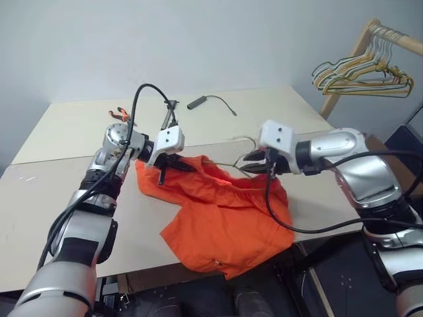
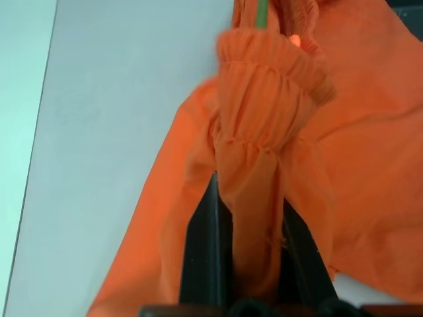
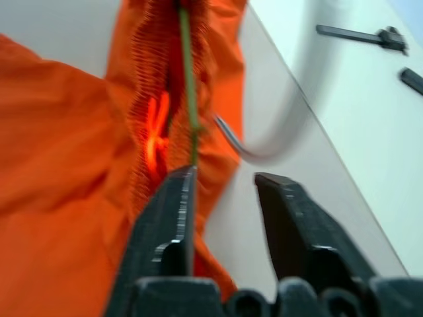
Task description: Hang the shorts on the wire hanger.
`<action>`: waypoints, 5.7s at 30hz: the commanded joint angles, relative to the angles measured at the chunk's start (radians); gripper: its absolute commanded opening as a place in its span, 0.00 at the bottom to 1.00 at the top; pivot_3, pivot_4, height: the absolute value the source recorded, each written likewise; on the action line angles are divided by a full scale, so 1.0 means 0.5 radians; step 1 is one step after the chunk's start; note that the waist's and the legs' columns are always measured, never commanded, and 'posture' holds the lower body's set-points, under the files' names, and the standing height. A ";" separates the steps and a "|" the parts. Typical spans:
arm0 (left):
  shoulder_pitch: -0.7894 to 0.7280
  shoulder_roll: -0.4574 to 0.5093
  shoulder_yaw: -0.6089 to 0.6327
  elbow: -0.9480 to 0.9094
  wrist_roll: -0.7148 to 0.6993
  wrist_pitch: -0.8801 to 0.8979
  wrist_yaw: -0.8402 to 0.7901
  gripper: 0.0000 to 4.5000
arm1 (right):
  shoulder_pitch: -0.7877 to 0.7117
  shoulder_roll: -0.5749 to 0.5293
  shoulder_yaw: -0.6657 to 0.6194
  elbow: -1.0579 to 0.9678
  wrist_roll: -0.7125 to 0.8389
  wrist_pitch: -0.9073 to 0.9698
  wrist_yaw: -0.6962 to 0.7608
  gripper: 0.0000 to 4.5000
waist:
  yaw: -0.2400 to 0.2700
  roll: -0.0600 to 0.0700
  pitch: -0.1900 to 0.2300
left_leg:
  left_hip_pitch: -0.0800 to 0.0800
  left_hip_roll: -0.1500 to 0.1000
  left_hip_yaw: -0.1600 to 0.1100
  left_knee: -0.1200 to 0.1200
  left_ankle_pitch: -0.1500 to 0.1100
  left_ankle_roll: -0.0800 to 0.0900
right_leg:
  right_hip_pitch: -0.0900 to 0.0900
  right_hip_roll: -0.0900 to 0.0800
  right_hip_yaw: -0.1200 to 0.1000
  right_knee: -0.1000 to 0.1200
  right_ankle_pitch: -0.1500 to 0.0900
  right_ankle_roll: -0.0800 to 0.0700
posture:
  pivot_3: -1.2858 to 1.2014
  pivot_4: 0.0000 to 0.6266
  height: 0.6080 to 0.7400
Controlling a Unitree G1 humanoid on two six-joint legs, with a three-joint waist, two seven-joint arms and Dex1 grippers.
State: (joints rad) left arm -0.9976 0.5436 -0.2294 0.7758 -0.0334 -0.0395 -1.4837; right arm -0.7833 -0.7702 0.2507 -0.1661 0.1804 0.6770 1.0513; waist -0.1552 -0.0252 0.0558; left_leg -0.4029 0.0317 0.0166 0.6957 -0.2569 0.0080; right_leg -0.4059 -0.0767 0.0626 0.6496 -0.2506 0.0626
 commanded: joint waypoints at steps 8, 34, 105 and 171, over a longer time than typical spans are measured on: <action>0.006 0.025 0.100 -0.075 -0.055 0.139 0.067 0.00 | 0.490 -0.397 -0.675 -0.138 0.247 0.055 0.084 0.99 | 0.009 -0.001 -0.001 | 0.000 0.000 0.000 -0.001 0.000 0.000 | 0.002 0.000 -0.002 -0.002 0.000 0.000 | 0.45 0.00 1.00; 0.053 0.067 0.190 -0.193 -0.142 0.294 0.117 0.00 | 0.209 0.361 0.022 0.880 -0.202 -0.467 -0.110 0.99 | -0.052 0.002 -0.003 | 0.006 -0.001 -0.014 -0.002 0.000 0.000 | 0.003 0.000 0.003 0.001 0.001 0.000 | 0.47 0.00 1.00; 0.413 -0.190 0.625 -1.642 -1.186 1.250 0.873 1.00 | -0.258 -0.370 -2.386 1.074 0.801 1.875 -2.586 0.02 | -0.282 0.020 -0.007 | 0.033 -0.003 0.009 -0.025 0.000 0.000 | 0.030 0.000 0.016 -0.016 0.000 0.000 | 0.39 0.06 1.00; 0.492 0.021 0.581 -1.762 -1.297 1.350 0.806 1.00 | -0.393 0.077 -2.520 0.479 0.123 1.875 -2.883 0.23 | -0.324 0.031 -0.006 | 0.040 -0.012 0.021 -0.039 -0.001 0.002 | 0.035 0.005 0.068 -0.044 0.003 0.024 | 0.40 0.04 1.00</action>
State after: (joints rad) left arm -0.7423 0.5472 0.0533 -0.0885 -0.6696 0.6362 -1.0805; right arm -0.9879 -0.6927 -1.0332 0.0726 0.2139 1.6068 -0.4192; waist -0.3173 -0.0098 0.0527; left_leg -0.3829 0.0258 0.0274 0.6761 -0.2573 0.0091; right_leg -0.3885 -0.0743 0.0966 0.6272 -0.2493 0.0747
